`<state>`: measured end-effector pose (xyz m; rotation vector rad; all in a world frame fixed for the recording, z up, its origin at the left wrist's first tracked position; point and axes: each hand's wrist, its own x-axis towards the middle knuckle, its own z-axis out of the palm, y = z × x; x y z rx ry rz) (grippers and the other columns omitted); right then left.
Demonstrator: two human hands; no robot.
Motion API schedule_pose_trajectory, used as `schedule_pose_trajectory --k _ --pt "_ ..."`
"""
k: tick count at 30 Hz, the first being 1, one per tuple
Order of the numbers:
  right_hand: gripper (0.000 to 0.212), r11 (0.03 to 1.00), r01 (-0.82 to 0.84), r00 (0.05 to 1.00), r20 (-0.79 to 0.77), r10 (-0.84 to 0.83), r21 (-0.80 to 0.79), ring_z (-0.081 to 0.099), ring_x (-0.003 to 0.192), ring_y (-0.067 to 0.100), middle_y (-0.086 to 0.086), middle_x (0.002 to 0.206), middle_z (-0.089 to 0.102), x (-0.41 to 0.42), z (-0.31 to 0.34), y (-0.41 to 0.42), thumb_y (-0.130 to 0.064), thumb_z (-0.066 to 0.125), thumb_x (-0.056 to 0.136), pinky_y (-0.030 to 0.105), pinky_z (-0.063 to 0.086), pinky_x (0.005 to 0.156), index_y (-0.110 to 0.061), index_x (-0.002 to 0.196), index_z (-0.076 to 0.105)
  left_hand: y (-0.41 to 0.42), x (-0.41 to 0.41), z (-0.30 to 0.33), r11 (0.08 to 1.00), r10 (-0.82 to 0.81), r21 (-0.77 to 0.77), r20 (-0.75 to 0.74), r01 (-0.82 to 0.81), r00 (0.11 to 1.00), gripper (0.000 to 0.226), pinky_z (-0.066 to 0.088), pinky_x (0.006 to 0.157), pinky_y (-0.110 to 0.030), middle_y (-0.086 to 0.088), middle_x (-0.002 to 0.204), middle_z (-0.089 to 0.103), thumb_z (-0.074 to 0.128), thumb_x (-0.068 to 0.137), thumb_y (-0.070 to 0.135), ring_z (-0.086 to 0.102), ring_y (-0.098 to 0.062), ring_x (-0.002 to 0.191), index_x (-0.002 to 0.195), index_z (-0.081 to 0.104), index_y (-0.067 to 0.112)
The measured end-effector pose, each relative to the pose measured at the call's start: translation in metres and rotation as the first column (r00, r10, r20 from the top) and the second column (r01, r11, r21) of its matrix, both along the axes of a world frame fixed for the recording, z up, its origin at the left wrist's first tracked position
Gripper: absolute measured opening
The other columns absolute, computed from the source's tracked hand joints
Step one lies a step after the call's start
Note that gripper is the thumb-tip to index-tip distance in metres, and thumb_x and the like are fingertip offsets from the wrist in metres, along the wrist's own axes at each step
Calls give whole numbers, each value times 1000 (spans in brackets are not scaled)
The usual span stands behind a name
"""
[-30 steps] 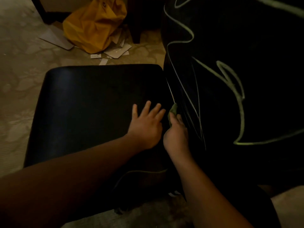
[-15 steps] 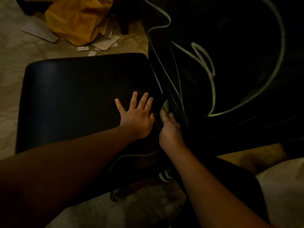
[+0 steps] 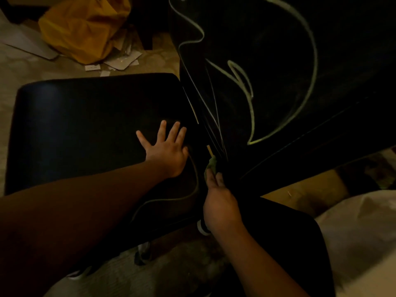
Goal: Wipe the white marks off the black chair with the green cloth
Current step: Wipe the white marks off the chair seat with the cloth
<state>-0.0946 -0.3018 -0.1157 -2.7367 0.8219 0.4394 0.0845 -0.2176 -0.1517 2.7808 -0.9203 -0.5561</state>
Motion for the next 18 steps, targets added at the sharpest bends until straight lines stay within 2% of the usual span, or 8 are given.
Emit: schedule_pose_trajectory --k 4,7,9,11,13,14,16,18 --pt "88 1000 2 999 -33 -2 -11 26 150 24 8 167 5 -9 2 0 -5 55 93 38 38 115 -25 160 0 4 7 0 999 -39 -40 -49 37 998 63 -15 106 -83 12 172 -14 21 107 54 -23 -24 157 164 -2 38" --pt "78 1000 8 999 -33 -8 -5 31 147 28 14 165 13 -14 3 -10 -9 49 96 41 39 113 -19 160 4 16 14 -2 989 -97 -112 -43 92 994 59 -11 114 -74 13 173 -5 24 108 51 -15 -22 158 163 3 44" --pt "77 992 -10 997 -77 0 -129 32 145 31 17 165 12 -12 3 -8 -11 47 97 42 41 112 -15 159 2 35 16 -2 985 -134 -113 -8 132 991 57 -12 117 -69 15 173 -3 23 108 52 -12 -21 159 162 5 47" --pt "80 978 -6 992 -124 -20 -206 22 149 36 17 165 9 -2 4 -9 -12 50 97 49 36 115 -14 159 0 54 17 -6 982 -136 -135 -12 133 991 56 -12 121 -64 15 173 -3 23 108 52 -13 -19 158 162 6 48" --pt "84 988 -110 991 -84 101 -110 7 152 39 13 167 4 31 -5 27 -10 52 95 55 25 120 -16 159 -3 114 28 4 996 -52 -69 60 56 997 56 -12 124 -58 15 173 0 24 109 50 -13 -17 158 162 8 46" --pt "86 984 -151 987 -73 145 -95 2 153 38 11 167 2 36 -4 31 -9 52 94 55 18 122 -18 159 -4 118 33 3 995 -50 -89 56 55 997 56 -12 125 -56 14 173 0 25 109 49 -13 -16 158 162 8 45" --pt "84 945 -326 945 -29 326 -19 -2 154 33 8 167 5 46 -2 52 -8 52 93 52 6 125 -21 160 3 122 36 5 994 -54 -95 43 58 998 56 -11 126 -54 14 172 1 26 109 48 -12 -15 158 162 10 43" --pt "77 874 -486 871 92 482 23 0 154 30 7 166 12 49 3 64 -6 52 94 51 1 125 -20 159 15 115 30 1 990 -72 -122 36 76 997 56 -11 126 -52 14 172 2 27 110 45 -11 -15 158 163 12 41"
